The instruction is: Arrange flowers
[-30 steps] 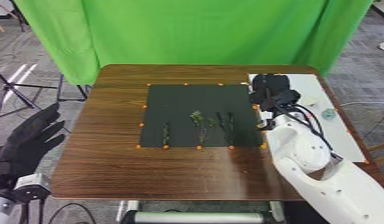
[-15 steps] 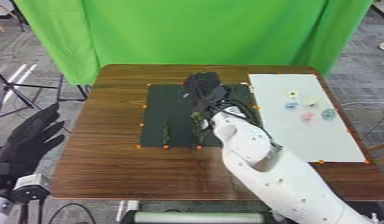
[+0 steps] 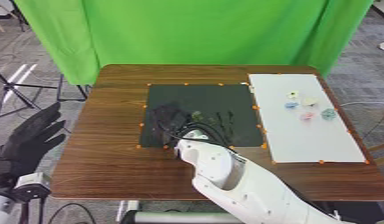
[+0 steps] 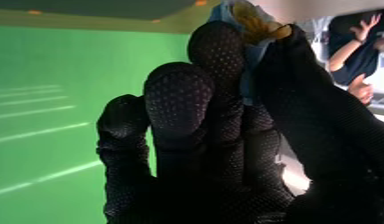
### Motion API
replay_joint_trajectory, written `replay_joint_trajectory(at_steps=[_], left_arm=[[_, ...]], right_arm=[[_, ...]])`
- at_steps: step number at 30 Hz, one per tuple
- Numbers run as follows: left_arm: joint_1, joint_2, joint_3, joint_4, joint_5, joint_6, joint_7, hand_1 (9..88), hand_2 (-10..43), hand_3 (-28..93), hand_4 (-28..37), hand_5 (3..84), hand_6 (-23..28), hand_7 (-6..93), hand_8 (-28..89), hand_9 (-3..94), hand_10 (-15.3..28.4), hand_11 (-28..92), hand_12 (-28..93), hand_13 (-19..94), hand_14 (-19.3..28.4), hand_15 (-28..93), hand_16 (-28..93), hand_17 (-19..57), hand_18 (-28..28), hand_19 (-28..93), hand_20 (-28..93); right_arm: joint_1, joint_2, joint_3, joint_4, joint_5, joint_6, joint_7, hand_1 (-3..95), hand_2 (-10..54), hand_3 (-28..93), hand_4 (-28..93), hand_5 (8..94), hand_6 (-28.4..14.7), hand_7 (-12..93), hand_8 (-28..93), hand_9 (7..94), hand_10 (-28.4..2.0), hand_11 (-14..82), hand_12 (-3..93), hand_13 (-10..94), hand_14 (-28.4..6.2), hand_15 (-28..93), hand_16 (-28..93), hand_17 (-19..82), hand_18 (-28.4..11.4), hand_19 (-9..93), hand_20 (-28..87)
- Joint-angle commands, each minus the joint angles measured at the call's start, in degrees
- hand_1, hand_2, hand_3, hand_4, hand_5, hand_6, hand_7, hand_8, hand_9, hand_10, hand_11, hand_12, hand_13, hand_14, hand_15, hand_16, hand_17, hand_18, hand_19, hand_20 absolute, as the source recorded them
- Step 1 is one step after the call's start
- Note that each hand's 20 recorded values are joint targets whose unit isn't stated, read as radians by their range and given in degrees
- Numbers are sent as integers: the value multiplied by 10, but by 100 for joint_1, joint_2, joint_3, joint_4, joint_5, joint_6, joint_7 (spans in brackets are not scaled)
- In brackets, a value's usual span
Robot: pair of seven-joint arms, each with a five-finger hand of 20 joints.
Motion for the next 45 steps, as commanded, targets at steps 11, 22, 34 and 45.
replay_joint_trajectory(at_steps=[11, 22, 34, 45], left_arm=[[-259, 272, 154, 138, -68, -19, -268, 245, -39, 688, -265, 209, 3, 176, -93, 153, 78, 78, 224, 109, 105, 113, 98, -121, 167, 323, 104], [-274, 295, 173, 141, -64, -12, -286, 245, -38, 687, -265, 209, 3, 176, -94, 152, 78, 77, 225, 108, 106, 115, 99, -121, 166, 322, 104], [-289, 269, 188, 151, -59, -31, -331, 246, -38, 687, -265, 209, 3, 178, -94, 153, 78, 77, 225, 108, 105, 115, 97, -121, 166, 322, 104], [-239, 215, 178, 122, -42, -15, -321, 247, -38, 688, -263, 209, 4, 175, -94, 152, 78, 78, 225, 108, 106, 114, 99, -122, 166, 323, 105]], right_arm=[[109, -485, -396, 418, -331, 452, 535, 463, -95, 826, -265, 689, 14, 514, 6, 831, -68, 270, 506, 733, -55, 667, 315, 293, -211, 862, 563], [30, -567, -337, 465, -539, 168, 589, 448, -89, 811, -282, 600, 4, 465, -12, 759, -67, 196, 501, 693, -49, 680, 313, 273, -208, 855, 568], [-3, -550, -289, 495, -628, -192, 595, 423, -95, 817, -283, 562, 1, 450, -16, 705, -71, 228, 464, 646, -59, 696, 308, 247, -207, 838, 575], [13, -518, -222, 349, -579, -512, 642, 358, -95, 866, -283, 521, -3, 390, -178, 595, -97, 378, 312, 589, -71, 725, 291, 224, -207, 827, 583]])
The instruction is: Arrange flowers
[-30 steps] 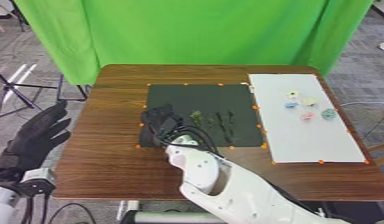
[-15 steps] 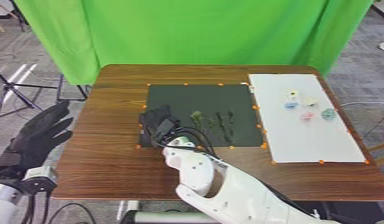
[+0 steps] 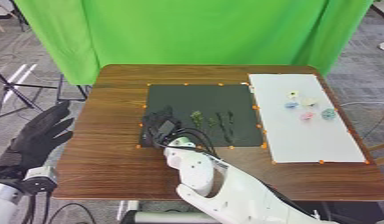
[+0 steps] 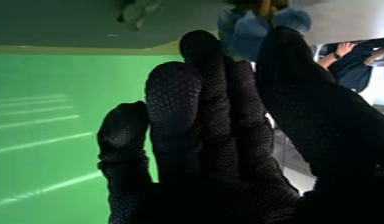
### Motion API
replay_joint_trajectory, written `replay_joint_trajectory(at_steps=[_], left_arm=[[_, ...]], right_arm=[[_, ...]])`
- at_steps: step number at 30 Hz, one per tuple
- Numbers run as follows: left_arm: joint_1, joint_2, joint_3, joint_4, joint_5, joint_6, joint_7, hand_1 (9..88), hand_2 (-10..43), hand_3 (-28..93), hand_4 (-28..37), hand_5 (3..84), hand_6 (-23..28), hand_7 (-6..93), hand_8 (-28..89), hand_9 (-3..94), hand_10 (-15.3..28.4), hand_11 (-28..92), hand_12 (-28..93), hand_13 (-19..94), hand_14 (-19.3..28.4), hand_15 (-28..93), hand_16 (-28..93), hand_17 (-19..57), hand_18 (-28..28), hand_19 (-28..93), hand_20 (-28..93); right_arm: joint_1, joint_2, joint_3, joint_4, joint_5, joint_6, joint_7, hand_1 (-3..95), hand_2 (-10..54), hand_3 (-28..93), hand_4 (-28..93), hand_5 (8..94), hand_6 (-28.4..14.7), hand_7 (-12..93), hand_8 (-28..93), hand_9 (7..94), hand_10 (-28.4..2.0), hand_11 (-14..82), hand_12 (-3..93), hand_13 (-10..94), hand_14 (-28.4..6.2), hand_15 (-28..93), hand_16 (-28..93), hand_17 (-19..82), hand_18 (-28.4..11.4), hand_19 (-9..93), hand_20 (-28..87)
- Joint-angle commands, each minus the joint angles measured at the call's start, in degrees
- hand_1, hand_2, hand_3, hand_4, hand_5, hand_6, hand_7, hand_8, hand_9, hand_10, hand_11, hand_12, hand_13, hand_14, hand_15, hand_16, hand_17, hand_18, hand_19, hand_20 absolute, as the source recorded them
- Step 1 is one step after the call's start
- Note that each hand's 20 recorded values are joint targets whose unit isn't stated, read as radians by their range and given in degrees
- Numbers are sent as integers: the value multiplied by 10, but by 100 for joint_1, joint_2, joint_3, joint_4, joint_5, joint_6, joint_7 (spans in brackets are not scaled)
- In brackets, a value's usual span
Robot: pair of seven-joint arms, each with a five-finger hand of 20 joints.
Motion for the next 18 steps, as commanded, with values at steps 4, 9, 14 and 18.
replay_joint_trajectory(at_steps=[4, 9, 14, 18], left_arm=[[194, -161, -59, -60, 6, 33, 50, 247, -37, 688, -264, 208, 4, 176, -94, 152, 78, 79, 225, 108, 106, 114, 99, -122, 166, 322, 105], [377, -316, -125, -136, 34, 87, 204, 247, -37, 687, -264, 209, 4, 175, -94, 151, 79, 80, 225, 108, 106, 115, 98, -122, 166, 322, 105], [487, -434, -145, -183, 46, 109, 312, 248, -37, 687, -264, 209, 4, 176, -94, 152, 78, 79, 223, 108, 106, 115, 98, -122, 166, 323, 105], [547, -502, -168, -206, 59, 122, 325, 247, -36, 687, -264, 208, 3, 177, -94, 151, 78, 80, 224, 108, 105, 114, 98, -122, 166, 323, 105]], right_arm=[[2, 79, 144, -352, 14, -315, 77, 346, -95, 876, -283, 498, -10, 381, -174, 566, -105, 395, 283, 566, -80, 734, 287, 213, -205, 823, 584], [31, 286, 430, -792, 187, -382, 135, 332, -95, 878, -283, 451, -33, 357, -164, 500, -125, 391, 276, 535, -87, 744, 284, 203, -206, 822, 583], [-19, 813, 1013, -1214, 447, -191, 114, 322, -95, 882, -281, 417, -47, 339, -152, 455, -136, 380, 271, 512, -94, 747, 278, 195, -208, 818, 580], [-160, 1480, 1587, -1328, 718, 67, 406, 317, -95, 883, -280, 409, -50, 328, -148, 445, -143, 363, 266, 494, -99, 729, 266, 185, -207, 809, 577]])
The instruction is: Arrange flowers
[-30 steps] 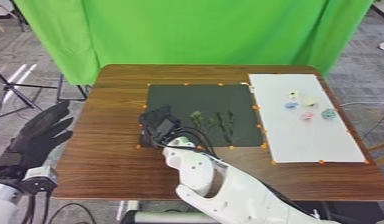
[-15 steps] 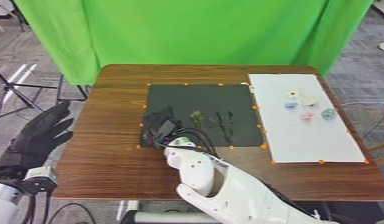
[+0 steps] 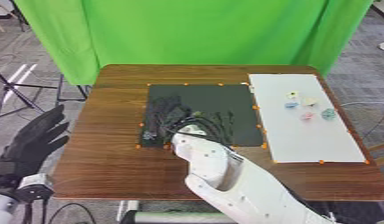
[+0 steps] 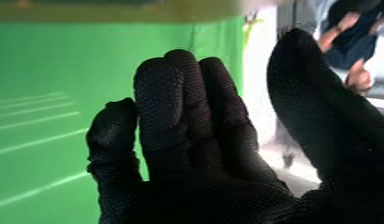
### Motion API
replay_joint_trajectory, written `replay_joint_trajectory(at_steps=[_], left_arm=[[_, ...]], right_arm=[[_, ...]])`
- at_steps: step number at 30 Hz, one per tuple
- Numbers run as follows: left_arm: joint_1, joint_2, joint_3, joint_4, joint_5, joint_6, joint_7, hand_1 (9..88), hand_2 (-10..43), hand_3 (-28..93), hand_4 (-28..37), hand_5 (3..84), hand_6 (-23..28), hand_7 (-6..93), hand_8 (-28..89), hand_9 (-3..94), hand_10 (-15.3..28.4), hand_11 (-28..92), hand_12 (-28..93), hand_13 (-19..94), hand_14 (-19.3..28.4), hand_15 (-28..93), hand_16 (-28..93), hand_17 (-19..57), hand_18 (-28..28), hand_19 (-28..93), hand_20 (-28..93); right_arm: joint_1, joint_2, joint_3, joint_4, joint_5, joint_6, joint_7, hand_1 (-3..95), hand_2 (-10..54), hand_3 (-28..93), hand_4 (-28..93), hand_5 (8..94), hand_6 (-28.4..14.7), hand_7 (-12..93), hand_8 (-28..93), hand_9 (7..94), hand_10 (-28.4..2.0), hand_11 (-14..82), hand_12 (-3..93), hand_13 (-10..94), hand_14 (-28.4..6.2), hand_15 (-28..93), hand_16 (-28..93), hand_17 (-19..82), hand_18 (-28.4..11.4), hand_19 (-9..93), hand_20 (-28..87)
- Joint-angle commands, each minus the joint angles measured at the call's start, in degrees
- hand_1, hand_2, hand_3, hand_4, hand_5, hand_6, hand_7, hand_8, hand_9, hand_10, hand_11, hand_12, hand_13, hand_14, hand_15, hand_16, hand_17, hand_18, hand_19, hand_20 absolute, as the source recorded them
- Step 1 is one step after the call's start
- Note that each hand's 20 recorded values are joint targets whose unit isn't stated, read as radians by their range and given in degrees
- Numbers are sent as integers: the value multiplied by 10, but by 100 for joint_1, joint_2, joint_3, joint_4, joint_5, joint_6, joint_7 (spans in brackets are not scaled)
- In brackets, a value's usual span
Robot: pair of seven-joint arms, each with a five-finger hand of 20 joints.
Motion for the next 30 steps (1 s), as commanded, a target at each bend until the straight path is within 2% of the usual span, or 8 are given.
replay_joint_trajectory(at_steps=[1, 8, 13, 20, 30], left_arm=[[242, -220, -66, -101, 42, 98, 107, 247, -36, 686, -264, 208, 3, 177, -94, 151, 78, 81, 224, 108, 105, 114, 98, -123, 166, 324, 105], [287, -258, -106, -112, 37, 90, 137, 247, -37, 688, -263, 208, 3, 177, -94, 152, 78, 79, 223, 109, 105, 116, 97, -123, 166, 324, 105], [261, -266, -80, -99, 52, 63, 148, 247, -37, 688, -264, 209, 3, 177, -94, 152, 78, 79, 223, 109, 105, 116, 97, -122, 166, 324, 104], [308, -314, -80, -120, 51, 80, 178, 246, -37, 688, -264, 208, 3, 177, -94, 153, 78, 79, 224, 108, 106, 116, 97, -123, 166, 324, 104], [363, -382, -89, -151, 67, 115, 217, 245, -38, 689, -264, 209, 3, 176, -94, 153, 78, 79, 223, 109, 106, 117, 96, -122, 166, 324, 104]], right_arm=[[-68, 1321, 1055, -253, 355, 512, 439, 316, -95, 882, -278, 407, -50, 326, -145, 443, -144, 359, 266, 487, -102, 717, 257, 183, -206, 807, 577], [-616, 2483, 1837, -76, 333, 845, 867, 313, -95, 884, -276, 402, -52, 322, -144, 425, -146, 343, 264, 444, -101, 636, 203, 158, -206, 761, 553], [-977, 2969, 2244, 122, 400, 776, 1136, 309, -95, 890, -278, 386, -48, 325, -145, 406, -145, 314, 260, 406, -105, 542, 178, 139, -205, 702, 506], [-1182, 3199, 2558, 475, 340, 649, 1334, 306, -95, 891, -281, 377, -48, 324, -144, 399, -143, 298, 259, 400, -104, 484, 179, 132, -200, 678, 469], [-1652, 3433, 3147, 382, 541, 65, 1423, 303, -95, 890, -282, 383, -44, 327, -146, 410, -140, 297, 258, 406, -101, 469, 188, 124, -203, 674, 465]])
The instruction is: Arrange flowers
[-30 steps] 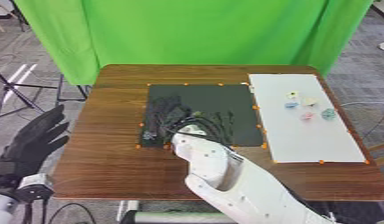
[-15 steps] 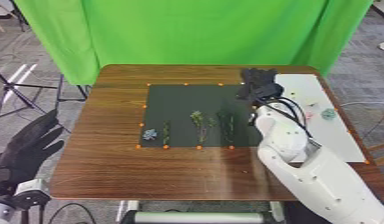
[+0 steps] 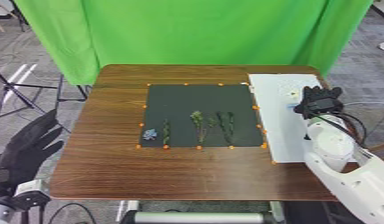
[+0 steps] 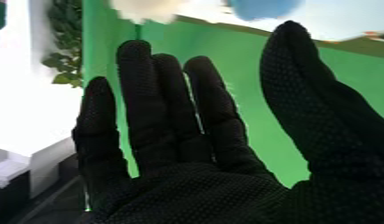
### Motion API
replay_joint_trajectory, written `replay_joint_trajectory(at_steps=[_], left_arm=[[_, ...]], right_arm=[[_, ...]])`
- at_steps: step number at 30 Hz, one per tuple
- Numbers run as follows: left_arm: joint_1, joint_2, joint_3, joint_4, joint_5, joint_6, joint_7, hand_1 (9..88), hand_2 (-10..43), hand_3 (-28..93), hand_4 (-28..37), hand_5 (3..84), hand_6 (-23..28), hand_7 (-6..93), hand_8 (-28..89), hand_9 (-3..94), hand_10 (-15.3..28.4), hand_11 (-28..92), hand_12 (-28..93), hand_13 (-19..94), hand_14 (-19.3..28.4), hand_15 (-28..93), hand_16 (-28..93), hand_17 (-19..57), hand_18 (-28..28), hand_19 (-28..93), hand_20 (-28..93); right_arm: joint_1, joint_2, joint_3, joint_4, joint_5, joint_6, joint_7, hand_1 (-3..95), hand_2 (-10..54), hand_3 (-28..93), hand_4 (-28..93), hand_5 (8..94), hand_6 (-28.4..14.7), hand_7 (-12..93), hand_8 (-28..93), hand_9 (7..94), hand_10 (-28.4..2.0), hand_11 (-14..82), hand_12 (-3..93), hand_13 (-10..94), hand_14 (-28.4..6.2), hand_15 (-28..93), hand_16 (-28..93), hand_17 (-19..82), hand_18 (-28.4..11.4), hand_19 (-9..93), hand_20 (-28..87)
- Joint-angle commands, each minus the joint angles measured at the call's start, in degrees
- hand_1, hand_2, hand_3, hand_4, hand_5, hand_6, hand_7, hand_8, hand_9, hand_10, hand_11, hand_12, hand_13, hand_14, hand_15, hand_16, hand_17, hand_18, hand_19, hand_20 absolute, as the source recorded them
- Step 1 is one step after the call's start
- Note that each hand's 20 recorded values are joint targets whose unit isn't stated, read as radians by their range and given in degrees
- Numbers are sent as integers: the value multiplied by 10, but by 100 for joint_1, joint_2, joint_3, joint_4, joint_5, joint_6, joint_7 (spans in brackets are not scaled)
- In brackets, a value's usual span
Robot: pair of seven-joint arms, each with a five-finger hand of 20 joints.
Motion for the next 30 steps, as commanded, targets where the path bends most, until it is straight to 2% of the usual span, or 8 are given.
replay_joint_trajectory(at_steps=[1, 6, 9, 14, 22, 27, 28, 30], left_arm=[[135, -113, -20, -67, 32, 62, 35, 245, -38, 689, -265, 209, 4, 176, -94, 153, 78, 80, 223, 108, 106, 117, 96, -122, 166, 324, 104], [154, -122, -39, -80, 22, 104, 44, 245, -37, 689, -264, 209, 3, 176, -94, 153, 79, 80, 223, 109, 106, 117, 96, -122, 166, 324, 104], [137, -124, -38, -71, 18, 82, 37, 246, -37, 689, -264, 209, 3, 176, -94, 154, 78, 80, 223, 109, 106, 117, 96, -122, 166, 324, 104], [121, -110, -20, -69, 16, 91, 30, 245, -35, 688, -264, 209, 3, 176, -94, 154, 79, 80, 222, 109, 106, 119, 96, -122, 167, 325, 104], [77, -95, 15, -58, 19, 85, 12, 245, -34, 688, -264, 209, 3, 176, -94, 154, 79, 81, 222, 109, 106, 119, 95, -123, 166, 325, 104], [73, -98, 13, -60, 16, 90, -1, 244, -33, 688, -264, 210, 3, 176, -94, 154, 79, 82, 222, 109, 106, 120, 95, -122, 167, 325, 104], [74, -99, 11, -61, 16, 89, -4, 243, -32, 688, -264, 209, 3, 176, -94, 154, 79, 82, 222, 109, 106, 120, 95, -123, 167, 326, 104], [75, -102, 1, -62, 14, 92, -4, 244, -32, 687, -264, 209, 3, 177, -94, 154, 79, 83, 223, 109, 107, 120, 95, -122, 167, 326, 104]], right_arm=[[-402, 260, 390, -156, 116, -413, 85, 302, -95, 891, -282, 383, -44, 327, -146, 412, -140, 296, 258, 408, -100, 467, 189, 123, -203, 674, 465], [-825, 286, 741, -475, 234, -459, -48, 295, -95, 883, -282, 387, -42, 327, -146, 427, -134, 303, 259, 428, -93, 461, 194, 121, -203, 673, 467], [-889, 267, 804, -538, 333, -497, -90, 292, -95, 881, -282, 392, -40, 330, -147, 433, -133, 303, 258, 434, -92, 461, 199, 120, -203, 671, 469], [-877, 226, 769, -480, 411, -463, -222, 292, -95, 880, -281, 392, -40, 331, -147, 434, -131, 308, 260, 438, -91, 463, 203, 120, -203, 670, 470], [-644, 191, 399, -26, 286, 30, -322, 297, -95, 883, -282, 386, -39, 333, -147, 439, -124, 317, 260, 484, -77, 490, 211, 140, -199, 689, 477], [-620, 172, 274, 248, 228, 720, -489, 347, -95, 881, -281, 423, -20, 386, -170, 533, -105, 371, 252, 600, -49, 528, 240, 203, -195, 740, 484], [-628, 185, 223, 284, 132, 935, -462, 373, -95, 861, -282, 455, -10, 403, -179, 583, -91, 341, 304, 629, -40, 522, 278, 221, -194, 753, 484], [-669, 201, 216, 304, 24, 1242, -578, 459, -92, 818, -281, 543, 11, 498, -37, 719, -64, 229, 450, 723, -22, 506, 349, 268, -194, 785, 492]])
